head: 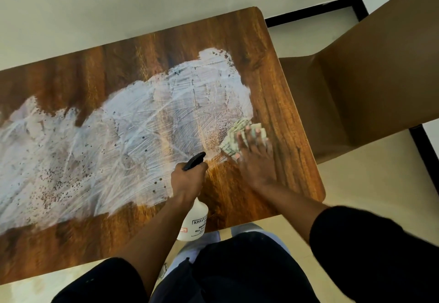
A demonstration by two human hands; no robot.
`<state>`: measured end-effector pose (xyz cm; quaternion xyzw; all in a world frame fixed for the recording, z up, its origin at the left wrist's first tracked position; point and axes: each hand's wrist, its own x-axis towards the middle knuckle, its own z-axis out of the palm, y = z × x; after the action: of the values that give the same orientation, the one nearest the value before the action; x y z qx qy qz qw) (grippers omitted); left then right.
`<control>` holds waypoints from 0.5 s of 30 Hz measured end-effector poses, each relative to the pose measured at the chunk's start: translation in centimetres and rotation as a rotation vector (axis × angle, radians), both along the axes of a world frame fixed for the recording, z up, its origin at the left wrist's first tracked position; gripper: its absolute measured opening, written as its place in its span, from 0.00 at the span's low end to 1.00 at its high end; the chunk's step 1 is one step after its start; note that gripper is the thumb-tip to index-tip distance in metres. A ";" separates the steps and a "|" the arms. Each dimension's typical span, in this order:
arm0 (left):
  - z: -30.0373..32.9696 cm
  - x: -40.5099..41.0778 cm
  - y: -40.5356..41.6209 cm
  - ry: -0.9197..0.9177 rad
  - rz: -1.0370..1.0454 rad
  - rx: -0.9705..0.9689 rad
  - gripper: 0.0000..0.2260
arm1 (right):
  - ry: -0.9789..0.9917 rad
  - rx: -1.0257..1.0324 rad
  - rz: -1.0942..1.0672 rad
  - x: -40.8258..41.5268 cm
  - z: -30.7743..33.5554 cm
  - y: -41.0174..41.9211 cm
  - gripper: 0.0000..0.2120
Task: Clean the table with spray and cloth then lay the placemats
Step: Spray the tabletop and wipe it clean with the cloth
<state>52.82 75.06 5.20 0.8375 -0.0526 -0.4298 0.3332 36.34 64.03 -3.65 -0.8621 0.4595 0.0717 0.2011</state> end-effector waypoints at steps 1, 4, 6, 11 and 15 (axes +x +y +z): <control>0.1 0.0 -0.1 -0.010 0.013 0.007 0.12 | -0.010 0.010 0.073 0.3 0.0 1.5 0.34; 0.2 0.2 -0.4 -0.009 0.035 0.030 0.08 | -0.080 -0.009 0.268 -0.2 -0.7 4.3 0.32; 0.2 0.4 -0.5 -0.008 0.040 0.031 0.08 | -0.067 -0.030 0.363 -1.1 -1.0 3.5 0.32; 0.0 0.7 -0.9 0.003 0.080 0.015 0.08 | -0.040 -0.022 0.206 -1.5 -0.4 -2.1 0.31; -0.1 0.5 -0.9 0.008 0.068 0.010 0.09 | -0.028 -0.032 -0.079 -0.7 0.1 -7.5 0.29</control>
<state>53.28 74.19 5.06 0.8388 -0.0206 -0.4220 0.3434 35.60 56.55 -3.59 -0.8472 0.4916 0.0441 0.1965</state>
